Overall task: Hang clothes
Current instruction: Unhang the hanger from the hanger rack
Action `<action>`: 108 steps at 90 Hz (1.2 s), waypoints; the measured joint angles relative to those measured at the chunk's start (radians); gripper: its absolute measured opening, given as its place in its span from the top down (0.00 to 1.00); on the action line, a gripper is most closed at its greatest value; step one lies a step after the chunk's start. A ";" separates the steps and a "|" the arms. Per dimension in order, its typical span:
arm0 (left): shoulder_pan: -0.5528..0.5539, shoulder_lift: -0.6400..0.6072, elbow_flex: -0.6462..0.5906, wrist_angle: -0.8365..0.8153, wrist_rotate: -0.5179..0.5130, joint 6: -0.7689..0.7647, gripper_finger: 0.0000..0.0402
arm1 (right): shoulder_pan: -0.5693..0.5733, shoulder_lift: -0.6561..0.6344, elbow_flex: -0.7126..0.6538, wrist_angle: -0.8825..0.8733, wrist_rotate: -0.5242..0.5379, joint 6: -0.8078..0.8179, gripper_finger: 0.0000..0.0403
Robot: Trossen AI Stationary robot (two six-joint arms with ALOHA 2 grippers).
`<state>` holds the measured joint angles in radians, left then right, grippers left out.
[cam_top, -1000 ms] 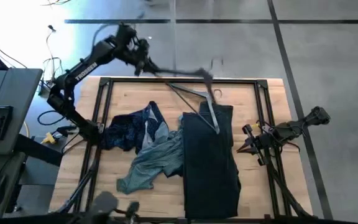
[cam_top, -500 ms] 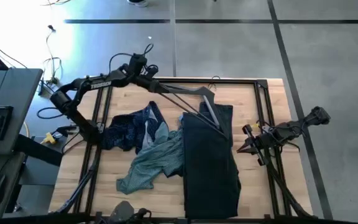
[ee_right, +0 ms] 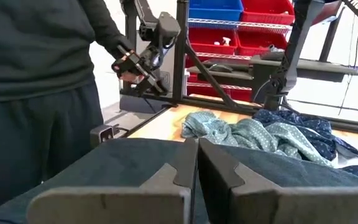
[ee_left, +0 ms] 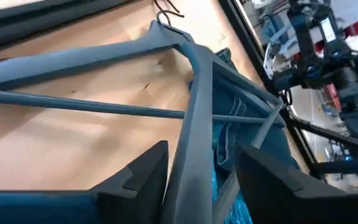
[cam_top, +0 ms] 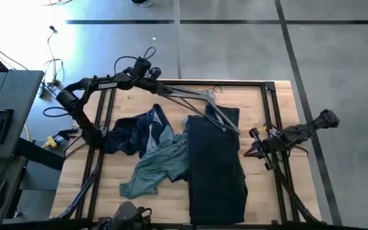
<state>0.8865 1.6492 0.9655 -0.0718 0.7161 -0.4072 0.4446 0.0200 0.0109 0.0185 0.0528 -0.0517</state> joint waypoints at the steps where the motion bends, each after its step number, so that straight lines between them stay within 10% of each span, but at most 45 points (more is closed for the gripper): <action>1: 0.002 -0.005 0.003 -0.012 -0.008 0.001 0.59 | 0.000 0.000 0.000 0.000 0.000 0.000 1.00; 26: 0.016 -0.108 0.196 -0.393 -0.282 0.222 0.62 | 0.000 0.000 0.000 0.000 -0.001 0.000 1.00; 46: 0.077 -0.158 0.410 -0.289 -0.615 0.353 0.63 | 0.000 0.000 0.000 0.000 0.000 0.000 1.00; 77: 0.450 0.026 0.418 0.328 -0.305 0.130 0.60 | 0.000 0.000 0.000 0.000 0.000 0.000 1.00; 108: 0.468 0.180 0.419 0.697 -0.386 0.082 0.56 | 0.000 0.000 0.000 0.000 0.000 0.000 1.00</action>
<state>1.3544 1.8296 1.3845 0.6255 0.3304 -0.3251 0.4449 0.0200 0.0109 0.0185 0.0525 -0.0517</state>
